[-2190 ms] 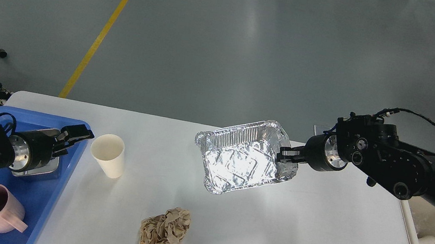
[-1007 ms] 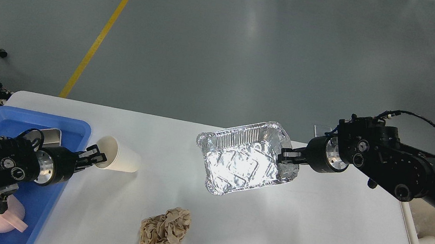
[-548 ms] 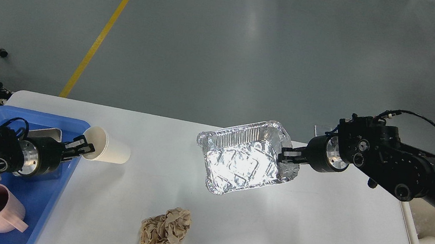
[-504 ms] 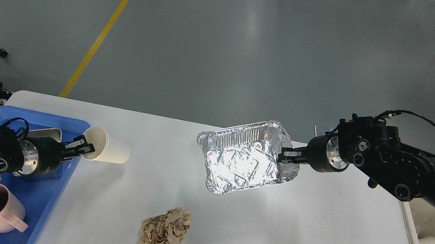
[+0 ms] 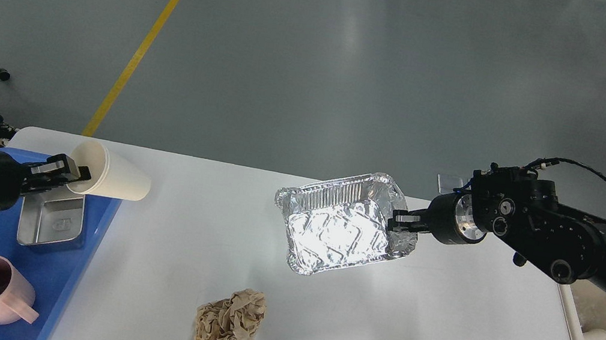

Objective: Tidy desktop
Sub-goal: 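Grasp the white paper cup with the left gripper and lift it, then carry the paper cup over the foil tray and lower it in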

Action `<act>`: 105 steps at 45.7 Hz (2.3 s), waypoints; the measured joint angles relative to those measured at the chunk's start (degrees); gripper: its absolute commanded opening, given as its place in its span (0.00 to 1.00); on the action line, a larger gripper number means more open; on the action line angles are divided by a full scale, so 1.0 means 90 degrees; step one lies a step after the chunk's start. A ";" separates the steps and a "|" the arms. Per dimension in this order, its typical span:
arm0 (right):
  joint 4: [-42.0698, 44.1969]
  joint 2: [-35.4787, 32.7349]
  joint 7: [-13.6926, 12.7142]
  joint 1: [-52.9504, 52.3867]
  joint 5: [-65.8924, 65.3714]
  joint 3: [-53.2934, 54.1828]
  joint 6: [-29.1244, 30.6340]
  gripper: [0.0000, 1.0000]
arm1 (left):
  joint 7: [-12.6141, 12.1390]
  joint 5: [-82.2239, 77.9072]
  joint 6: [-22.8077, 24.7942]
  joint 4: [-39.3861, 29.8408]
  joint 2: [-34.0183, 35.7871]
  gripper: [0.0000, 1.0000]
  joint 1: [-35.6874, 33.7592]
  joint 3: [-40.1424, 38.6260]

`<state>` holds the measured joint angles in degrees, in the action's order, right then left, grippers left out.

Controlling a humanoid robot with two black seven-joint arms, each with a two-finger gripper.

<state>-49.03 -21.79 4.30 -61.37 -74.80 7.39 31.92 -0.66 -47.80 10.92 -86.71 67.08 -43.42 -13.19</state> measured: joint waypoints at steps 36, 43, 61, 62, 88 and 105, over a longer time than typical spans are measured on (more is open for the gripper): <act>-0.0014 0.0016 0.0001 -0.0032 0.0123 -0.0001 0.0032 0.00 | 0.0032 -0.0003 0.0946 -0.0093 0.0163 0.00 -0.0847 -0.0627; -0.0010 0.0013 0.0001 -0.0060 0.0152 -0.0004 0.0046 0.00 | -0.0105 -0.0210 0.1240 0.0195 -0.0642 0.00 -0.1374 -0.0576; -0.0021 0.0037 0.0000 -0.0077 0.0166 -0.0010 0.0050 0.00 | -0.0148 -0.0441 0.1608 0.1402 -0.2764 0.00 -0.3484 0.1287; -0.0021 0.0039 0.0001 -0.0077 0.0166 -0.0010 0.0050 0.00 | -0.0145 -0.0437 0.1614 0.1478 -0.2887 0.00 -0.3571 0.1346; -0.0021 0.0063 0.0010 -0.0059 0.0166 0.0018 0.0045 0.00 | -0.0094 -0.0427 0.2062 0.3122 -0.5833 0.01 -0.4664 0.2380; -0.0069 0.0036 0.0010 -0.0059 0.0166 0.0039 0.0037 0.00 | -0.0121 -0.0439 0.2075 0.4146 -0.7034 0.02 -0.4693 0.2856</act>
<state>-49.66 -21.47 4.40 -61.89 -73.30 7.73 32.26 -1.75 -51.75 29.60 -49.39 3.78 -85.66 12.51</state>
